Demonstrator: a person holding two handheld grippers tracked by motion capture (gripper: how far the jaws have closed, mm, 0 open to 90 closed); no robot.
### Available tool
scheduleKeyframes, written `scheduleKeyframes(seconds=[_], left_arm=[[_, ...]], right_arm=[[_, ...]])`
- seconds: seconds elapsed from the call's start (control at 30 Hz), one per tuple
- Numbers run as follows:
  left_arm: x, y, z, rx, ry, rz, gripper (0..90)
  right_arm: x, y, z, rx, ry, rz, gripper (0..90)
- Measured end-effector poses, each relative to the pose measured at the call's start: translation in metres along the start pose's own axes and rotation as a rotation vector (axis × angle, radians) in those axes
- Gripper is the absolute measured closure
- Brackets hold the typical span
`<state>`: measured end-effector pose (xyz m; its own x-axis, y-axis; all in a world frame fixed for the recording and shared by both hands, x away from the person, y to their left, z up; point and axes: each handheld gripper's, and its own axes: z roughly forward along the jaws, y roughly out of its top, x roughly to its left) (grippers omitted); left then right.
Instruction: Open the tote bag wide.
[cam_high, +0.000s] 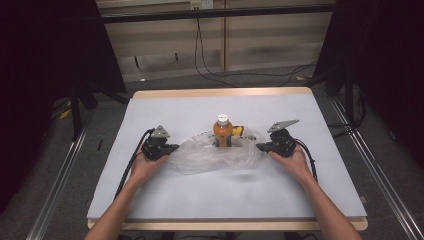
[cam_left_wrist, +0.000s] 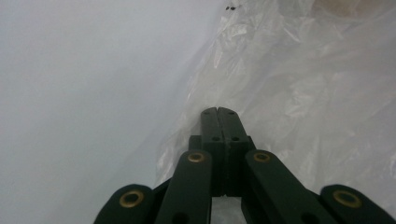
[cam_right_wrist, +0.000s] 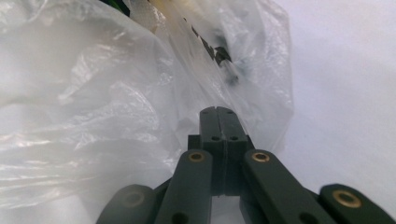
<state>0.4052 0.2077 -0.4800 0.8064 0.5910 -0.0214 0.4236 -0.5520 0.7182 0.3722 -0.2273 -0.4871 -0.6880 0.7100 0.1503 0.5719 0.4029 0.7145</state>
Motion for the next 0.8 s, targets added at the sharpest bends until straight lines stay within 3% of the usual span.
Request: scheduleKeyframes(seconds=[0.1,0.23,0.33,0.43,0.53,0.63,0.7,0.73,0.77,0.8], left_arm=[[0.001,0.004,-0.010,-0.057,-0.013,-0.026,90.0],[-0.003,0.019,-0.024,-0.138,-0.020,-0.038,90.0],[-0.009,0.031,-0.035,-0.178,-0.036,-0.028,90.0],[-0.020,0.045,-0.045,-0.203,-0.053,0.021,90.0],[-0.038,0.063,-0.045,-0.205,-0.088,0.067,90.0],[-0.060,0.079,-0.039,-0.170,-0.134,0.149,90.0],[-0.075,0.087,-0.032,-0.137,-0.162,0.202,90.0],[-0.081,0.090,-0.027,-0.125,-0.177,0.222,90.0],[-0.086,0.092,-0.021,-0.110,-0.186,0.235,90.0],[-0.090,0.094,-0.015,-0.094,-0.196,0.240,90.0]], right_arm=[[-0.001,0.002,-0.002,-0.010,0.016,0.014,90.0],[0.002,0.016,-0.009,-0.105,0.058,0.025,90.0],[0.007,0.030,-0.016,-0.153,0.072,0.014,90.0],[0.011,0.044,-0.022,-0.175,0.089,0.007,90.0],[0.015,0.057,-0.019,-0.169,0.101,-0.009,90.0],[0.018,0.072,-0.009,-0.141,0.141,-0.021,90.0],[0.022,0.079,0.000,-0.092,0.161,-0.038,90.0],[0.025,0.082,0.008,-0.034,0.171,-0.056,90.0],[0.025,0.082,0.008,-0.034,0.171,-0.056,90.0],[0.026,0.082,0.016,0.023,0.192,-0.063,90.0]])
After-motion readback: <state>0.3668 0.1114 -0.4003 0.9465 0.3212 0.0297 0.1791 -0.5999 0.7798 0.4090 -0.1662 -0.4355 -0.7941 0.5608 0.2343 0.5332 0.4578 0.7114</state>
